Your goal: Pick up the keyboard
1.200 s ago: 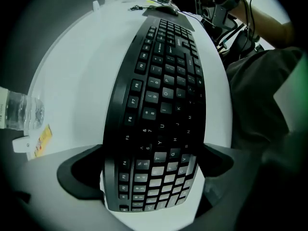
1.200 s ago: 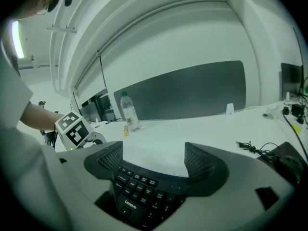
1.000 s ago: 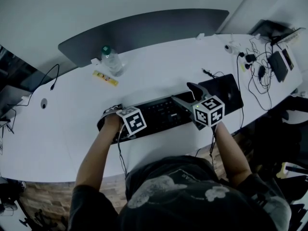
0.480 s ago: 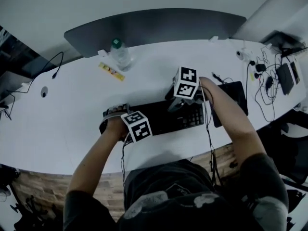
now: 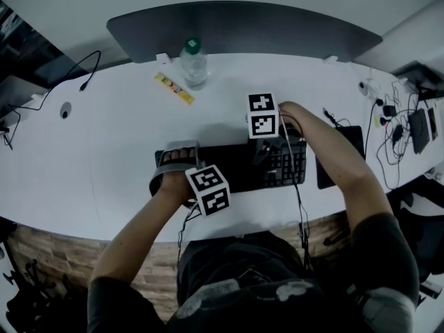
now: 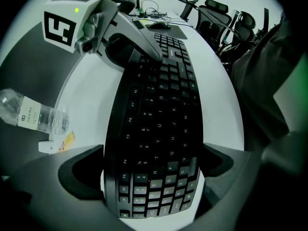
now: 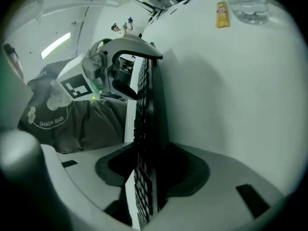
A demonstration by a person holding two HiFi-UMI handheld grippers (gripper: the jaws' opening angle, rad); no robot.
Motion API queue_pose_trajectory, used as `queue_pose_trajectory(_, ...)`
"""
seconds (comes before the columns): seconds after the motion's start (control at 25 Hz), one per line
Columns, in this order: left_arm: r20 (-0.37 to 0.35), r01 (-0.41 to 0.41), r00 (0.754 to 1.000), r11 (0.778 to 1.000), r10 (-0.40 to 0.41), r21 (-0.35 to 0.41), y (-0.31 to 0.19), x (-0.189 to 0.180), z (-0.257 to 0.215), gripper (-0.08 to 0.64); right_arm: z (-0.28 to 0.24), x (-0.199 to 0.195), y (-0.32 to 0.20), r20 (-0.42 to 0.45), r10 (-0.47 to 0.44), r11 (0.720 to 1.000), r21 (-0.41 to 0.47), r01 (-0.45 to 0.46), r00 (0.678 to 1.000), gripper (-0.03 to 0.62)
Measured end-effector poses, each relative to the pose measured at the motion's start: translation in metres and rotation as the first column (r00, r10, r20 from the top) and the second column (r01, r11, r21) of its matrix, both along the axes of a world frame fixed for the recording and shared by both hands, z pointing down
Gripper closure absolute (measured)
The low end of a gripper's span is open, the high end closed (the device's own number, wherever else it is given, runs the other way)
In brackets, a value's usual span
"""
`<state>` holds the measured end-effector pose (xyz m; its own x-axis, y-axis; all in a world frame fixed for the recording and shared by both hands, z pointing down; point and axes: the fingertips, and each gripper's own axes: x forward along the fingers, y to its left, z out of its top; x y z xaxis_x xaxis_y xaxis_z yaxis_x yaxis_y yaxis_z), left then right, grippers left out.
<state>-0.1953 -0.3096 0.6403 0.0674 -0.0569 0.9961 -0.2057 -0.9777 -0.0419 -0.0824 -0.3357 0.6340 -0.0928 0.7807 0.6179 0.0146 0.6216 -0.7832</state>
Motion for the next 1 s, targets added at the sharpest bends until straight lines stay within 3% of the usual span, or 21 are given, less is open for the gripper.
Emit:
queue_pose_trajectory(0.16, -0.009, -0.002, 1.0, 0.999, 0.002, 0.033, 0.0, 0.001, -0.002, -0.029, 0.0, -0.015, 0.026, 0.012, 0.024, 0.988, -0.151, -0.022, 1.0, 0.453)
queue_pose_trajectory(0.28, -0.007, -0.006, 1.0, 0.999, 0.006, 0.049, 0.003, 0.001, -0.003, -0.028, -0.001, -0.016, 0.034, -0.009, 0.031, 0.977, -0.21, -0.032, 0.999, 0.483)
queue_pose_trajectory(0.56, -0.069, 0.02, 0.998, 0.986, -0.008, 0.164, 0.011, 0.002, -0.016, -0.028, -0.008, -0.01, 0.046, 0.004, 0.094, 0.976, -0.198, -0.091, 0.996, 0.515)
queue_pose_trajectory(0.68, -0.136, 0.105, 0.987, 0.979, -0.082, 0.177, 0.013, 0.007, -0.03, -0.028, -0.015, -0.007, 0.054, 0.036, 0.131, 0.974, -0.191, -0.122, 0.991, 0.525)
queue_pose_trajectory(0.84, -0.225, 0.241, 0.956, 0.942, -0.189, 0.234, 0.009, 0.006, -0.07, -0.028, -0.03, -0.006, 0.056, 0.092, 0.225, 0.963, -0.17, -0.208, 0.97, 0.528)
queue_pose_trajectory(1.0, -0.343, 0.411, 0.888, 0.866, -0.308, 0.286, 0.012, -0.002, -0.114, -0.028, -0.046, 0.003, 0.052, 0.156, 0.337, 0.938, -0.143, -0.317, 0.928, 0.528)
